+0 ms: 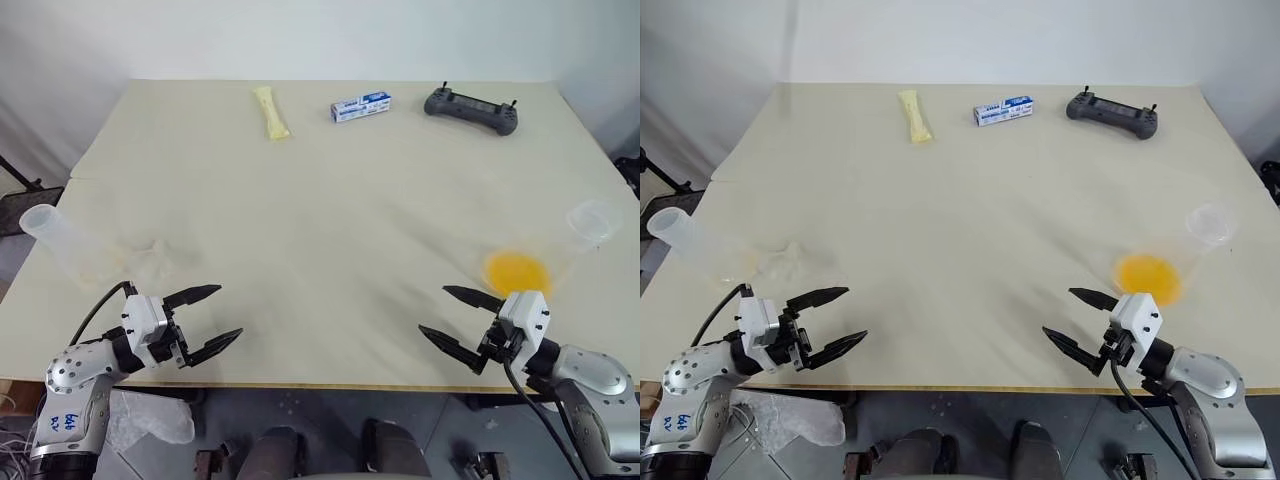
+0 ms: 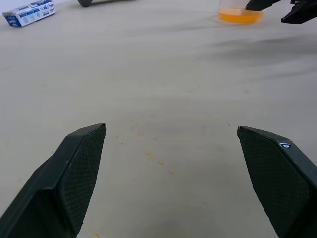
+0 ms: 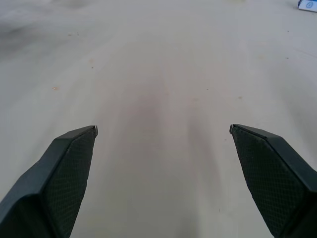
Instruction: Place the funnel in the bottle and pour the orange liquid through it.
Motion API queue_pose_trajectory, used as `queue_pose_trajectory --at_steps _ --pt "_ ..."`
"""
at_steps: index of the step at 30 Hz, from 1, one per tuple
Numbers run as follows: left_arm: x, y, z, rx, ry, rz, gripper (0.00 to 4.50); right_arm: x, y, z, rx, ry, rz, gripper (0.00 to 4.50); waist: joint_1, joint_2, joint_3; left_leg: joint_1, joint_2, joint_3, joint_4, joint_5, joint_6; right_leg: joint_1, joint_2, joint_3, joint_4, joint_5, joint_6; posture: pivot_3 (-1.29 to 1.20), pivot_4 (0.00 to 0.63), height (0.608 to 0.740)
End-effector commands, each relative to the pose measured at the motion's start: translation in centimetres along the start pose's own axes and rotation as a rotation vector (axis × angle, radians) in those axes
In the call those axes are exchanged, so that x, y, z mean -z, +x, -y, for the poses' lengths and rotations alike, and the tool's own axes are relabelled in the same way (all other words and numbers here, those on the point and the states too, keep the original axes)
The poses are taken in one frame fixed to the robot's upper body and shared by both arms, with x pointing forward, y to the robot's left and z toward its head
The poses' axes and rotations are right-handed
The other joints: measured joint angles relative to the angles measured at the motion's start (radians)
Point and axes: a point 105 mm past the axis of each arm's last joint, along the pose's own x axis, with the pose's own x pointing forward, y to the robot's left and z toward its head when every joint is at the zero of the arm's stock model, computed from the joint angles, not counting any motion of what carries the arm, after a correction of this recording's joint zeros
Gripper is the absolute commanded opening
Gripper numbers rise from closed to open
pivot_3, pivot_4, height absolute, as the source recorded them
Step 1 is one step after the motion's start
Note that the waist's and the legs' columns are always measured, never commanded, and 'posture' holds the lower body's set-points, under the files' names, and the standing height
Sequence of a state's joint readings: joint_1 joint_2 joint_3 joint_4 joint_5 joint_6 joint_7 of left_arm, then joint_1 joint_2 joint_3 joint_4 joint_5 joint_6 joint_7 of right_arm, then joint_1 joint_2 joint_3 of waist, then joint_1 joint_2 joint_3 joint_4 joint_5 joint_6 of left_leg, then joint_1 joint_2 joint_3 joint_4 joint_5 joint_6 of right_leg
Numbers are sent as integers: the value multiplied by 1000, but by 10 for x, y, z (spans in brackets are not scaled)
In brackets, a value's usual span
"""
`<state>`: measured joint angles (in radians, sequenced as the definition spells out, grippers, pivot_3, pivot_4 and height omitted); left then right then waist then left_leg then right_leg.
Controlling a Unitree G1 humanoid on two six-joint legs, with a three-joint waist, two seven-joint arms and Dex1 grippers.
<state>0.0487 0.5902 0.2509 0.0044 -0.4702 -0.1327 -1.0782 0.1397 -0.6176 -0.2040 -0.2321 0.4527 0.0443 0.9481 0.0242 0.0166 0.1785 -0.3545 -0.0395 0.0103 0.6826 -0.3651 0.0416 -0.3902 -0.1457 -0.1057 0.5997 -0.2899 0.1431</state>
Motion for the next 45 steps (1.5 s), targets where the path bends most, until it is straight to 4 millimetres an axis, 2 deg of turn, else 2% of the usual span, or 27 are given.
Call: queue_pose_trajectory --at_steps 1,8,14,18,23,27,32,37,42,45 --pt "-9 2 0 22 6 38 4500 -6 0 1 8 -21 30 4492 -1 0 0 0 0 0 0 0 0 0 0 0 0 0 0 0 150 740" --pt "-9 6 -19 -110 -122 18 4500 -4 2 1 11 -17 34 4492 1 0 0 0 0 0 0 0 0 0 0 0 1 0 0 0 150 740" --pt "-11 13 -24 -150 -60 -5 4500 -3 11 4 -12 -12 46 4492 -2 0 0 0 0 0 0 0 0 0 0 0 1 0 0 0 150 740" --pt "-16 5 -24 -244 -50 13 4500 -2 20 4 -64 -12 52 4492 -4 0 0 0 0 0 0 0 0 0 0 0 1 0 0 0 150 740" --pt "-23 -45 -12 -498 -33 12 4500 -8 40 8 -151 -16 84 4492 -25 -3 2 0 1 0 0 0 0 0 0 1 -1 0 0 0 150 740" --pt "-24 -98 -18 -784 -22 1 4500 -11 54 10 -194 -20 103 4492 -19 -3 2 0 2 -1 1 0 -1 1 -1 1 -5 0 0 0 150 740" --pt "-31 -150 -14 -1043 -41 2 4500 -16 65 13 -238 -28 122 4492 -9 -4 3 0 1 -3 1 0 -1 4 -3 3 -8 0 0 0 150 740" --pt "-33 -171 -21 -1165 -67 -8 4500 -18 69 16 -252 -39 132 4492 0 -5 3 0 1 -4 1 -1 -1 4 -3 3 -9 0 0 0 150 740" --pt "-41 -174 -54 -1250 -76 2 4500 -24 72 16 -252 -57 151 4492 1 -5 3 0 1 -6 2 -1 -1 4 -3 2 -8 0 0 0 150 740" --pt "-41 -166 -70 -1240 -86 -14 4500 -25 71 14 -253 -64 154 4492 -4 -5 3 0 1 -6 2 -1 -1 5 -2 2 -5 0 0 0 150 740"
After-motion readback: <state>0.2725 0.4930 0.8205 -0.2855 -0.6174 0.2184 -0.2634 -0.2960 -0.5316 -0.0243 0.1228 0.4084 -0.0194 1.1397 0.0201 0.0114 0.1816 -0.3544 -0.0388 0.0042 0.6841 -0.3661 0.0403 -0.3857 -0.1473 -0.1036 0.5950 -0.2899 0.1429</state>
